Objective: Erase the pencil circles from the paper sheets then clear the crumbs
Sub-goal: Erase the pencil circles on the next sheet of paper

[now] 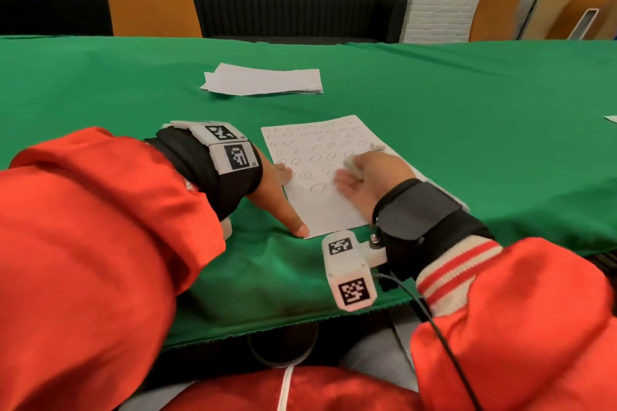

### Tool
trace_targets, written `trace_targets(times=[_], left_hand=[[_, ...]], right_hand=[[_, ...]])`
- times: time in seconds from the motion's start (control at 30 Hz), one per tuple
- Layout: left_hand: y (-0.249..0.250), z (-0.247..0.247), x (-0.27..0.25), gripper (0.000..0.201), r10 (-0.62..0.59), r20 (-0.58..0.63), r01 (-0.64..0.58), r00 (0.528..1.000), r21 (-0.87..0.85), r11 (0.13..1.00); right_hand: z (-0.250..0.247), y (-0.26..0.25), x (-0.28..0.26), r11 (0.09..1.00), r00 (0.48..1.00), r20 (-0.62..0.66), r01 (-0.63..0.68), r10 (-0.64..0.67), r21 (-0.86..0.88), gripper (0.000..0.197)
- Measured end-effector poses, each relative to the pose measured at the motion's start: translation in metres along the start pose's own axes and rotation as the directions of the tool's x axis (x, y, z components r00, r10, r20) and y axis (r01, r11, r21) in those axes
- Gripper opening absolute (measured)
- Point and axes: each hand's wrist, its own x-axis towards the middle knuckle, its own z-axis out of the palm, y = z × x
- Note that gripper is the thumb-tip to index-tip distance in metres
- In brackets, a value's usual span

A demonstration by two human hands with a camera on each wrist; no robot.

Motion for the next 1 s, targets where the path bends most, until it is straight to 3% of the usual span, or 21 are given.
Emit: trace_targets(times=[0.03,0.07,0.17,0.23,0.3,0.4,0.53,0.57,0.63,0.7,0.77,0.87,1.0], left_hand=[[0.000,0.000,0.000,0.114,-0.003,-0.001,0.003,1.000,-0.007,1.000],[-0.001,0.000,0.001,0.114,-0.006,0.001,0.006,1.000,-0.007,1.000],[-0.003,0.000,0.004,0.116,-0.003,0.008,0.003,1.000,0.000,1.000],[-0.002,0.000,0.004,0.117,-0.004,0.011,0.004,1.000,0.008,1.000],[-0.002,0.000,0.004,0.117,-0.006,0.009,0.006,1.000,0.015,1.000],[-0.004,0.000,0.004,0.118,-0.003,0.011,0.003,1.000,-0.022,1.000],[-0.005,0.000,0.005,0.119,-0.009,0.012,0.010,1.000,-0.035,0.999],[-0.005,0.000,0.005,0.119,-0.005,0.011,0.006,1.000,-0.029,1.000],[-0.006,0.000,0.006,0.118,-0.001,0.014,0.002,1.000,-0.030,1.000],[-0.004,0.001,0.006,0.117,0.000,0.016,0.001,1.000,-0.026,1.000],[-0.003,0.001,0.005,0.117,0.002,0.012,-0.002,1.000,-0.001,1.000],[-0.003,0.000,0.005,0.117,-0.002,0.010,0.002,1.000,0.010,1.000],[-0.005,0.000,0.005,0.118,0.004,0.028,-0.003,1.000,-0.018,1.000]], right_hand=[[-0.003,-0.004,0.002,0.998,0.996,-0.064,0.063,-0.062,0.013,0.031],[-0.007,-0.007,0.001,0.996,0.996,-0.049,0.071,-0.068,0.046,0.027],[0.000,0.001,-0.022,0.990,0.965,0.237,-0.131,0.113,0.060,0.023],[0.005,0.014,-0.025,0.974,0.920,0.322,-0.223,0.223,-0.037,0.025],[0.005,0.016,-0.019,0.974,0.936,0.270,-0.223,0.225,-0.038,0.023],[-0.015,0.001,0.002,0.996,0.998,0.042,-0.043,0.040,0.075,0.031],[-0.044,-0.029,0.018,0.982,0.959,-0.238,0.178,-0.157,0.069,0.039],[-0.045,-0.032,0.015,0.977,0.956,-0.238,0.195,-0.170,0.089,0.035],[-0.030,-0.027,0.000,0.980,0.986,-0.093,0.147,-0.135,0.133,0.019],[-0.004,-0.009,-0.015,0.994,0.992,0.125,0.000,-0.014,0.112,0.022],[0.011,0.012,-0.018,0.992,0.958,0.259,-0.127,0.122,0.005,0.021],[0.002,0.016,-0.010,0.984,0.954,0.247,-0.176,0.172,-0.004,0.021],[-0.040,-0.015,0.004,0.993,0.996,0.069,-0.068,0.061,0.101,0.015]])
